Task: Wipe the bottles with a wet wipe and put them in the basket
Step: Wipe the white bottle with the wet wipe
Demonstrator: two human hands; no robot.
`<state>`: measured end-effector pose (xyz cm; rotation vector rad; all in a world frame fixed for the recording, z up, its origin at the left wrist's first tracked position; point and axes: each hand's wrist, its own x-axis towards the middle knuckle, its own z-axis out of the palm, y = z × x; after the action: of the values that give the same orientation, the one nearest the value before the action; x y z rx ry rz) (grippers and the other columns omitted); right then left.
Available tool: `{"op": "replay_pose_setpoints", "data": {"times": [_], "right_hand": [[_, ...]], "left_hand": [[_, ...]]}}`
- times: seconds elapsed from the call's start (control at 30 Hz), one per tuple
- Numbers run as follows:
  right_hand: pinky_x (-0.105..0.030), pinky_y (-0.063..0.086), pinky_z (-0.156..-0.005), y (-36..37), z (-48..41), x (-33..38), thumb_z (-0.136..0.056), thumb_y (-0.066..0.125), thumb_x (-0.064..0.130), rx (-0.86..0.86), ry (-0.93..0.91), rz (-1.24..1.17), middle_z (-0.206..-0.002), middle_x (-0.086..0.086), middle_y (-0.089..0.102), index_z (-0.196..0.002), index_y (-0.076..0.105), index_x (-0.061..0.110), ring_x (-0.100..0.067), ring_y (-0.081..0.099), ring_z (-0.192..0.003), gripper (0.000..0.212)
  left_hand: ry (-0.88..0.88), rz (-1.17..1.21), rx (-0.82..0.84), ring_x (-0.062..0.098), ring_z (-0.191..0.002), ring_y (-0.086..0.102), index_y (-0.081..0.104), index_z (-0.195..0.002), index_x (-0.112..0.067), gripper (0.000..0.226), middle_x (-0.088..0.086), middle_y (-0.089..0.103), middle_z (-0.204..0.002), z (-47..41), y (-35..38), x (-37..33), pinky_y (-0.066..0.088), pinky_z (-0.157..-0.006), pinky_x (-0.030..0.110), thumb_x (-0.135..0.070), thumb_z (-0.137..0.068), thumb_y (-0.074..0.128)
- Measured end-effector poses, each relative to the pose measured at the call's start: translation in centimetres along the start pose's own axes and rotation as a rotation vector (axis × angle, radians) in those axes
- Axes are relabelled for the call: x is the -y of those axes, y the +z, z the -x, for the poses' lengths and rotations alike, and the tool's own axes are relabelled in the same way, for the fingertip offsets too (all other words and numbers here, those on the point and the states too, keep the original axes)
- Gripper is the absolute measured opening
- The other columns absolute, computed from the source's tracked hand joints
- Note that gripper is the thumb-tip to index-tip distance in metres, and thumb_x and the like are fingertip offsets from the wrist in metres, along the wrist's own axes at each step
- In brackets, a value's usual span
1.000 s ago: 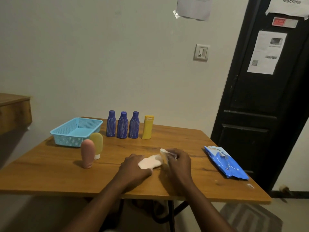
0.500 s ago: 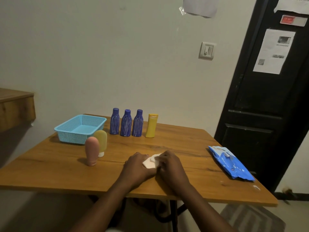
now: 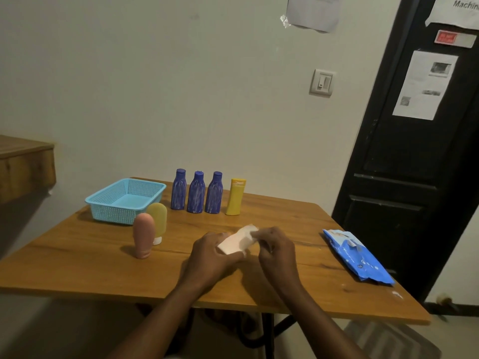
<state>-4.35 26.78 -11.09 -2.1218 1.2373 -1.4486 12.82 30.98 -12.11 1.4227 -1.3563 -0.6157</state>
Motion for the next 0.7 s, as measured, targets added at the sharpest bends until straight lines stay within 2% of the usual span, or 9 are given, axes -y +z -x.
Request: {"op": "replay_pose_setpoints", "data": {"times": [0.07,0.13,0.2,0.23,0.33,0.43,0.53,0.63,0.7], "right_hand": [[-0.017,0.054,-0.081,-1.0,-0.7,0.3,-0.092,0.061,-0.006,-0.184,0.146,-0.130,-0.109,0.007,0.068,-0.108,0.074,0.019,0.003,0.059,-0.099,0.033],[-0.024,0.055,-0.088,-1.3,-1.5,0.4,-0.096,0.060,-0.001,-0.257,0.311,-0.234,-0.108,0.010,0.068,-0.113,0.074,0.019,0.002,0.059,-0.098,0.030],[-0.037,0.059,-0.091,-0.9,-1.9,0.6,-0.098,0.060,0.003,-0.202,0.393,-0.340,-0.109,0.009,0.070,-0.117,0.074,0.019,-0.008,0.064,-0.102,0.028],[-0.038,0.061,-0.087,-0.6,-1.9,1.0,-0.099,0.060,0.005,-0.172,0.402,-0.393,-0.108,0.009,0.072,-0.116,0.074,0.020,-0.013,0.066,-0.102,0.027],[-0.032,0.063,-0.076,0.2,-1.7,2.4,-0.101,0.059,0.009,-0.140,0.395,-0.488,-0.099,0.010,0.074,-0.107,0.073,0.030,-0.014,0.070,-0.096,0.026],[-0.034,0.063,-0.078,0.6,-1.0,3.0,-0.100,0.060,0.011,-0.121,0.307,-0.424,-0.095,0.015,0.074,-0.099,0.071,0.039,-0.011,0.070,-0.094,0.031],[-0.021,0.057,-0.080,0.8,0.2,3.0,-0.098,0.062,0.010,-0.096,0.178,-0.309,-0.096,0.021,0.073,-0.103,0.072,0.037,-0.001,0.066,-0.096,0.029],[-0.005,0.049,-0.077,0.8,0.7,3.0,-0.096,0.064,0.006,-0.077,0.120,-0.219,-0.104,0.026,0.068,-0.115,0.071,0.030,0.012,0.061,-0.099,0.032],[-0.004,0.048,-0.075,0.6,0.5,3.1,-0.094,0.063,0.000,-0.081,0.091,-0.182,-0.106,0.026,0.065,-0.117,0.072,0.026,0.015,0.058,-0.102,0.036]], "left_hand": [[0.000,0.099,-0.002,0.013,-0.108,0.063,0.061,-0.138,-0.027,0.080,-0.007,0.063,-0.125,-0.1,-0.1,-0.1,0.064,-0.065,0.029,-0.043,-0.067,0.092],[0.026,0.132,0.007,0.010,-0.111,0.059,0.059,-0.141,-0.026,0.076,-0.008,0.061,-0.130,-0.1,-0.2,-0.3,0.058,-0.063,0.017,-0.038,-0.072,0.091],[0.018,0.192,0.028,0.010,-0.110,0.060,0.060,-0.140,-0.027,0.073,-0.006,0.062,-0.130,-0.1,-0.2,-0.4,0.060,-0.065,0.020,-0.035,-0.074,0.091],[0.014,0.199,0.037,0.011,-0.111,0.060,0.061,-0.139,-0.029,0.072,-0.006,0.063,-0.130,-0.1,-0.2,-0.4,0.062,-0.067,0.025,-0.035,-0.074,0.091],[0.046,0.132,0.039,0.008,-0.112,0.060,0.060,-0.132,-0.036,0.069,-0.015,0.063,-0.128,-0.1,-0.1,-0.2,0.063,-0.075,0.029,-0.040,-0.071,0.091],[0.065,0.069,0.039,0.002,-0.112,0.061,0.060,-0.132,-0.037,0.072,-0.020,0.065,-0.126,-0.1,0.1,-0.1,0.062,-0.086,0.037,-0.044,-0.067,0.089],[0.083,0.028,0.032,0.000,-0.113,0.062,0.061,-0.131,-0.038,0.073,-0.022,0.068,-0.122,-0.1,0.2,-0.1,0.059,-0.091,0.036,-0.051,-0.064,0.087],[0.086,0.039,0.028,-0.001,-0.109,0.064,0.063,-0.126,-0.038,0.062,-0.022,0.070,-0.117,-0.1,0.2,-0.1,0.058,-0.090,0.032,-0.043,-0.070,0.088],[0.080,0.038,0.029,0.001,-0.108,0.065,0.061,-0.123,-0.041,0.060,-0.021,0.070,-0.116,0.0,0.1,-0.1,0.059,-0.091,0.034,-0.041,-0.070,0.089]]}}
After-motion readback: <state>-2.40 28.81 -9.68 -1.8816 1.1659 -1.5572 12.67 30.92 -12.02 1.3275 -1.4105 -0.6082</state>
